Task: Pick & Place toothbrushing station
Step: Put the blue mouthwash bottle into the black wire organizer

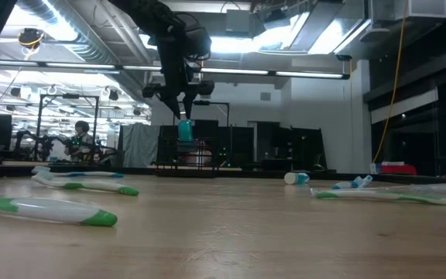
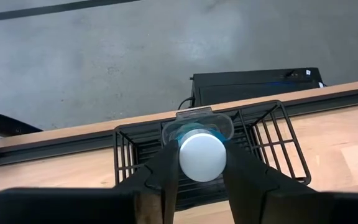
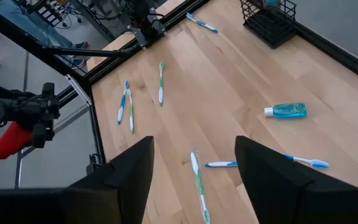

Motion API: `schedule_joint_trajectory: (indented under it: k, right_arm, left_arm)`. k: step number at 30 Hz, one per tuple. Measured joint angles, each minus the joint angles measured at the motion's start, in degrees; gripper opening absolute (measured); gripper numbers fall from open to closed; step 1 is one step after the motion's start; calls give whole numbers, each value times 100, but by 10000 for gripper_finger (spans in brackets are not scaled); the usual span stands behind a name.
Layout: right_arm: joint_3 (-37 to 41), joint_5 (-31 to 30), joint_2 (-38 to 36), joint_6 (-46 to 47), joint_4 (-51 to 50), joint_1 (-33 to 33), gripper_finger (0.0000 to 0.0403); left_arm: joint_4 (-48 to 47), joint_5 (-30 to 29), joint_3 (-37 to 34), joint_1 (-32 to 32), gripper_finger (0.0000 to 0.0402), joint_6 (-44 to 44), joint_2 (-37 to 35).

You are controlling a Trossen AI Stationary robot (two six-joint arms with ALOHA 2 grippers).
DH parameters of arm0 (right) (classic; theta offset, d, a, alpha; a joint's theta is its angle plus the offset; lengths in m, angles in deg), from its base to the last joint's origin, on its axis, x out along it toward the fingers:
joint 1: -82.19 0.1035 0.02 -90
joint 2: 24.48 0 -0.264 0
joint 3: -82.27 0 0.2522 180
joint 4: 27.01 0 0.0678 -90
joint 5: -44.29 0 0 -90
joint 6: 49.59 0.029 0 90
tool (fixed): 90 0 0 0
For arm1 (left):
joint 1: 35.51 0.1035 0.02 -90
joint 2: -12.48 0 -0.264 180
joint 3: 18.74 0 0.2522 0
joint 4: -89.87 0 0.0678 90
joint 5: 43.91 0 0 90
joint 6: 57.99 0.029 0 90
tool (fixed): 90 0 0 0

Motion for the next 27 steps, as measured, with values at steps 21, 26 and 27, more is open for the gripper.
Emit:
schedule_joint_trajectory:
  k: [21,26,27]
  right_arm:
    - [0,0,0,42,0,0,228]
    - [0,-42,-1,22,0,-2,228]
    - [0,-44,-1,25,-1,-2,228]
  left_arm:
    - [319,260,0,13,113,161,262]
    - [313,217,0,1,133,186,262]
    - [313,172,0,-4,135,188,259]
